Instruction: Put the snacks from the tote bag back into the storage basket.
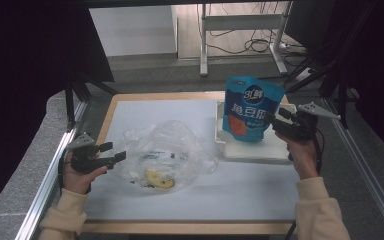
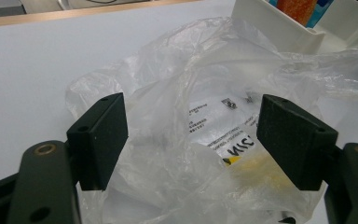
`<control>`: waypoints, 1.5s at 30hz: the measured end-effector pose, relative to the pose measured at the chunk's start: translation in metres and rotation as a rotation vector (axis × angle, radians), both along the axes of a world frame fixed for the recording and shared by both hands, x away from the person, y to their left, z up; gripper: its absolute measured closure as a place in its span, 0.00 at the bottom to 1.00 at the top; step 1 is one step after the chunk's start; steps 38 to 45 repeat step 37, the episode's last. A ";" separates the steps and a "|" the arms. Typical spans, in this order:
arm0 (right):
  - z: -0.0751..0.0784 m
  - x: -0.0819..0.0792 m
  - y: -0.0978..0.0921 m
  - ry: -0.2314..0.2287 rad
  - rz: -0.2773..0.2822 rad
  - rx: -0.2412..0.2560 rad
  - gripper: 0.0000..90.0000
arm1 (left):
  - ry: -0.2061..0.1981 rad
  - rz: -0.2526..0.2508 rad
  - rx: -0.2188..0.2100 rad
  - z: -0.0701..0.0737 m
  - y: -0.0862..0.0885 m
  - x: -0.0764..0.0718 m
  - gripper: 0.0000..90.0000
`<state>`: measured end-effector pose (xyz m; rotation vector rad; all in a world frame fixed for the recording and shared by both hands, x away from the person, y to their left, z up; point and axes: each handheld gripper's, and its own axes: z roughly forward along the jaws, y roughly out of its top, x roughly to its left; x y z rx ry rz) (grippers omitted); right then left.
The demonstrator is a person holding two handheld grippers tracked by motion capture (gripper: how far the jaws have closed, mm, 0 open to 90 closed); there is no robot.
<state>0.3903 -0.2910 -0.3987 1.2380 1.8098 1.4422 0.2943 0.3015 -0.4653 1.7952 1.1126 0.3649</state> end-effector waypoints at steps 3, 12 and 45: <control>-0.004 -0.012 0.004 0.005 0.030 -0.006 0.41 | 0.001 -0.002 0.001 0.000 -0.001 0.000 0.28; -0.025 -0.045 0.026 0.034 0.135 -0.028 0.40 | 0.000 -0.013 0.006 0.000 -0.005 -0.001 0.28; -0.059 -0.070 0.052 0.088 0.245 -0.034 0.36 | -0.005 -0.031 0.014 0.002 -0.011 -0.002 0.28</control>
